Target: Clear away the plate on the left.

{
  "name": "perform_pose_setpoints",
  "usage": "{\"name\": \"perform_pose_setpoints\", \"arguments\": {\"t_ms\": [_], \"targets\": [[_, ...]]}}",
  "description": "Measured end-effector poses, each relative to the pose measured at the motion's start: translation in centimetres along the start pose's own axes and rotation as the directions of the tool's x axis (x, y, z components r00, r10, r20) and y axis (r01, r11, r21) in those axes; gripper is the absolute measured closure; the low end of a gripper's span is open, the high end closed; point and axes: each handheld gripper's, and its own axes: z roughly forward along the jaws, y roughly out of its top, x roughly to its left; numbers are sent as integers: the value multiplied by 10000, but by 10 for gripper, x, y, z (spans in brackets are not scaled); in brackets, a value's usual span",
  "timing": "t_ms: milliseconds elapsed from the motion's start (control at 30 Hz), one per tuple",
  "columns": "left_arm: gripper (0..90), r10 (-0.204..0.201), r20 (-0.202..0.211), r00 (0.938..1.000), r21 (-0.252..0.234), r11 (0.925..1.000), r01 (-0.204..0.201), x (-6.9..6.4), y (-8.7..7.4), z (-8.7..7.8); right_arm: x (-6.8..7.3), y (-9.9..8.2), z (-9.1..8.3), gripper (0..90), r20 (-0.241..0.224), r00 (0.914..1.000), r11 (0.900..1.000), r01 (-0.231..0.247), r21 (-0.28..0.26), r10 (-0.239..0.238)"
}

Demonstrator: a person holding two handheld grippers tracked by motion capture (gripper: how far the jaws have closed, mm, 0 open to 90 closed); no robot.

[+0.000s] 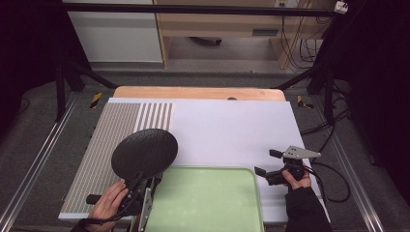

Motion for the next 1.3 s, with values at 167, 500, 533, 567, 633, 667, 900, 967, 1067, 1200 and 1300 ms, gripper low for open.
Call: {"name": "perform_pose_setpoints", "arguments": {"t_ms": [167, 500, 533, 567, 633, 667, 900, 967, 1067, 1200, 1300], "targets": [[838, -20, 193, 9998, -266, 9996, 25, 0, 10, -5, 0, 0, 0, 3, 2, 10000, 10000, 3, 3, -3], [838, 40, 329, 9995, -814, 9967, -13, -3, 32, -17, 0, 0, 0, 3, 8, 10000, 10000, 4, -1, -4], [838, 97, 348, 9993, -870, 9962, -66, -4, 34, -18, 0, 0, 0, 3, 10, 10000, 10000, 8, -3, -8], [837, 118, 359, 9993, -930, 9956, -84, -5, 36, -19, 0, 0, 0, 3, 10, 10000, 10000, 7, -4, -7], [837, 257, 402, 9989, -1003, 9947, -215, -6, 40, -21, 0, 0, 0, 3, 15, 10000, 10000, 33, -12, -33], [836, 238, 436, 9988, -1100, 9937, -189, -6, 42, -22, 0, 0, 0, 3, 21, 10000, 10000, 28, -17, -27], [836, 396, 615, 9973, -1317, 9908, -312, -9, 55, -28, 0, 0, 0, 3, 24, 10000, 10000, 27, -24, -27], [836, 402, 693, 9968, -1400, 9897, -302, -10, 58, -31, 0, 0, -1, 3, 30, 10000, 10000, 28, -26, -28], [836, 470, 762, 9960, -1480, 9883, -353, -11, 63, -34, 0, 0, -1, 3, 24, 10000, 10000, 3, -38, -3], [836, 573, 807, 9951, -1618, 9859, -436, -12, 69, -38, 0, 0, -1, 3, 35, 10000, 10000, -7, -44, 7], [836, 591, 810, 9950, -1754, 9835, -442, -13, 73, -42, 0, 0, -1, 3, 34, 10000, 10000, -11, -36, 12]]}}
